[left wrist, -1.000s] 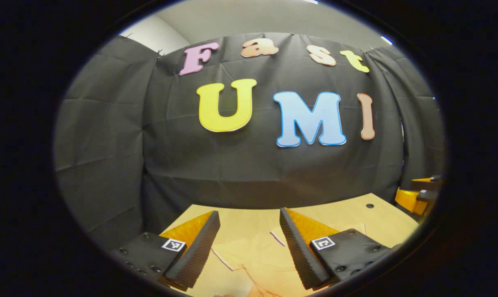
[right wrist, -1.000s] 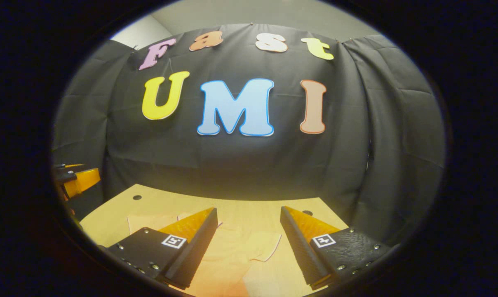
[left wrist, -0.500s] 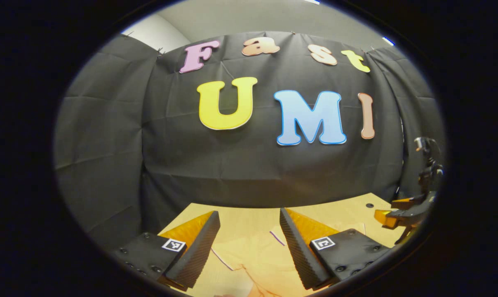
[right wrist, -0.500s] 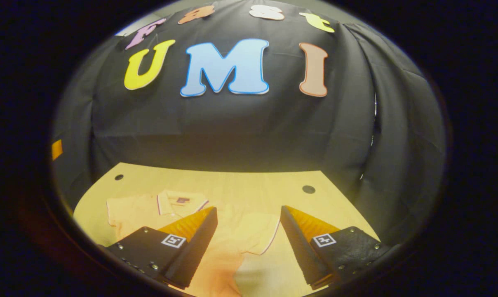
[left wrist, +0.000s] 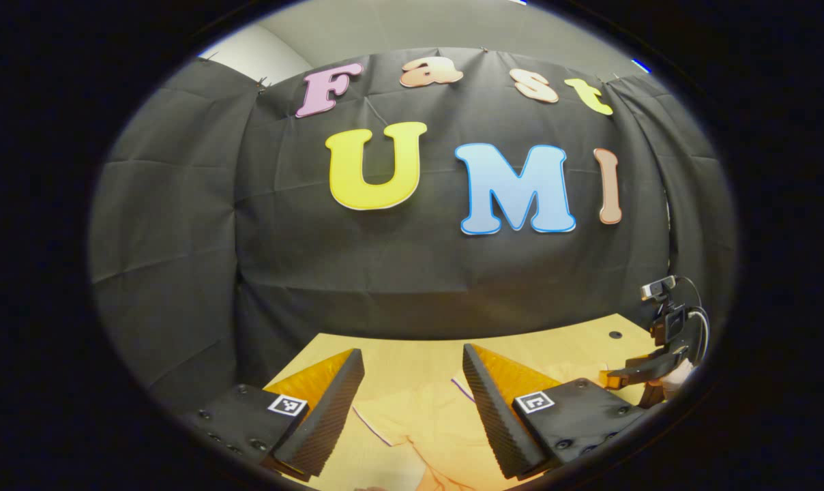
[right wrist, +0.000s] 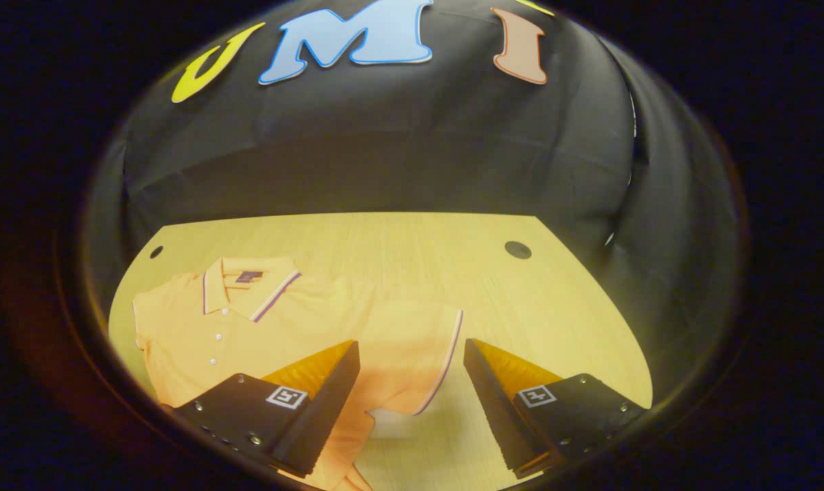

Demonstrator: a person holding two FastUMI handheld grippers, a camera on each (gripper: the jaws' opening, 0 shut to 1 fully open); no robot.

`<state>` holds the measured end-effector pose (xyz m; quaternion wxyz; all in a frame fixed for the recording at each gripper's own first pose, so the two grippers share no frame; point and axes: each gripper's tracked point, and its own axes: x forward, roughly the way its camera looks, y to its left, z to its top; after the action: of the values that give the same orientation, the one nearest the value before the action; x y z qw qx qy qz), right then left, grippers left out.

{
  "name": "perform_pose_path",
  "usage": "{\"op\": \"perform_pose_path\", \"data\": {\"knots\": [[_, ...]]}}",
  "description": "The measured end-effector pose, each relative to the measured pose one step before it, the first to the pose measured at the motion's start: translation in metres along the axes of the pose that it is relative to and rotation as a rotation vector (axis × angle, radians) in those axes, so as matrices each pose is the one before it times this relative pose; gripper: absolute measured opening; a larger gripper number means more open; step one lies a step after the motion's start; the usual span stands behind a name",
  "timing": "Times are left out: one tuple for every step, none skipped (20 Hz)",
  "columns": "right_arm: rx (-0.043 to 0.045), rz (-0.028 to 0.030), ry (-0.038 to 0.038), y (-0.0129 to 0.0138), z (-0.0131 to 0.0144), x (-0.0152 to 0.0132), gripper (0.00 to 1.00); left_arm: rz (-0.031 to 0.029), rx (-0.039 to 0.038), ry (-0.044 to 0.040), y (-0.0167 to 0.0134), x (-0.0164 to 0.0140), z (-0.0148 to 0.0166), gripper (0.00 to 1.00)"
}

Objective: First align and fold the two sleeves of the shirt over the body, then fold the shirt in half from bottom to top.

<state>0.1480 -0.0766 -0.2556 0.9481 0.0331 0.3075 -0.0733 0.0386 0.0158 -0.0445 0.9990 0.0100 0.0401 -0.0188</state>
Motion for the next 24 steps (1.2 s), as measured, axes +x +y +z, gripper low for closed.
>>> {"op": "perform_pose_path", "data": {"knots": [[0.01631,-0.0047,0.01843,-0.00305,-0.0032,0.00616,0.96,0.00811,0.00089,0.0037,0.00333,0.00051,-0.00072,0.94],[0.01116,-0.00719,0.01783,-0.00374,-0.00486,0.00592,0.96,0.00704,-0.00341,0.00349,0.00338,-0.00042,0.00016,0.94],[0.00561,-0.00727,0.01672,-0.00288,-0.0027,0.00595,0.96,0.00598,-0.00414,0.00351,0.00284,0.00082,0.0,0.94],[0.00249,-0.00753,0.02017,-0.00113,-0.00583,0.00677,0.96,0.0077,-0.00007,0.00335,0.00181,-0.00016,-0.00095,0.94],[-0.00032,-0.00561,0.02379,-0.00061,-0.00737,0.00745,0.96,0.00553,0.00113,0.00279,0.00171,0.00088,-0.00055,0.94],[-0.00967,-0.01224,0.02608,-0.00297,-0.00749,0.00534,0.96,0.00467,0.00122,0.00238,0.00177,0.00001,-0.00096,0.94],[-0.01585,-0.01167,0.01976,-0.00341,-0.00577,0.0049,0.96,0.00364,0.00171,0.00306,0.00045,0.00042,-0.00026,0.94],[-0.01132,0.00646,0.02023,-0.0005,-0.00551,-0.00051,0.96,0.00582,0.00226,0.00384,0.00111,0.00027,-0.00131,0.94],[0.0123,0.00143,-0.03443,-0.00087,0.00633,0.00126,0.96,0.00486,0.00033,0.00078,0.00122,0.00051,-0.00028,0.94],[0.00829,0.00972,0.01754,0.00016,-0.00231,0.00319,0.96,0.00175,-0.001,0.00288,0.00041,0.00007,-0.00074,0.94],[0.01604,0.02487,-0.00087,0.00235,0.00159,-0.00128,0.95,0.00061,-0.0006,0.00461,-0.00063,0.00107,-0.00123,0.94],[0.02248,0.02979,0.01633,0.00445,-0.00424,0.0031,0.95,0.00034,-0.00062,0.00357,-0.00049,0.00187,-0.00124,0.94],[0.0121,0.00891,-0.01145,0.00115,0.00331,-0.00108,0.9,0.00097,-0.00059,0.00249,-0.00105,0.0006,0.00012,0.95],[-0.0074,0.00721,-0.00182,-0.00178,-0.00101,0.00535,0.83,0.00198,-0.00242,-0.00155,0.00006,0.00033,-0.00065,0.94],[-0.007,0.01319,-0.00746,0.00006,0.00054,-0.00218,0.81,-0.00103,-0.00408,-0.0013,-0.0005,-0.00013,-0.00025,0.94],[-0.00202,0.01897,-0.00685,0.00165,0.00169,0.00058,0.66,0.00057,0.001,0.00616,-0.00166,0.00153,-0.00138,0.96],[0.00845,0.0199,-0.00088,0.00269,0.00016,0.00016,0.58,0.00039,0.00081,0.00311,-0.0006,0.00096,-0.00099,0.95],[0.01491,0.01952,0.00423,0.0038,0.00121,0.00009,0.37,0.00215,-0.00103,-0.00277,0.00003,-0.00043,0.00144,0.94],[0.02023,0.00506,0.00961,0.00198,-0.00001,0.00077,0.28,-0.00056,0.00069,0.00073,-0.00056,0.00063,0.0,0.94],[0.01777,-0.00224,0.00143,0.00004,-0.00016,0.00173,0.11,0.0009,0.00169,0.00289,-0.00059,0.00092,-0.00013,0.94],[0.01189,-0.00123,0.01305,0.00019,-0.00093,-0.00114,0.11,-0.00022,0.00008,0.00106,-0.00133,-0.0002,-0.00019,0.94],[0.00452,-0.00123,0.00966,0.00023,0.00118,0.00061,0.11,0.00042,-0.00083,0.00113,-0.00047,-0.00005,-0.00121,0.94],[-0.00246,-0.00155,0.01081,-0.00001,0.00029,-0.00035,0.11,0.00143,-0.00186,0.00169,0.00061,0.00046,-0.0001,0.94],[-0.01188,0.00314,0.0052,0.00022,0.00156,0.00071,0.11,0.00093,-0.00164,0.00191,-0.00001,0.00018,-0.00057,0.94]]}}
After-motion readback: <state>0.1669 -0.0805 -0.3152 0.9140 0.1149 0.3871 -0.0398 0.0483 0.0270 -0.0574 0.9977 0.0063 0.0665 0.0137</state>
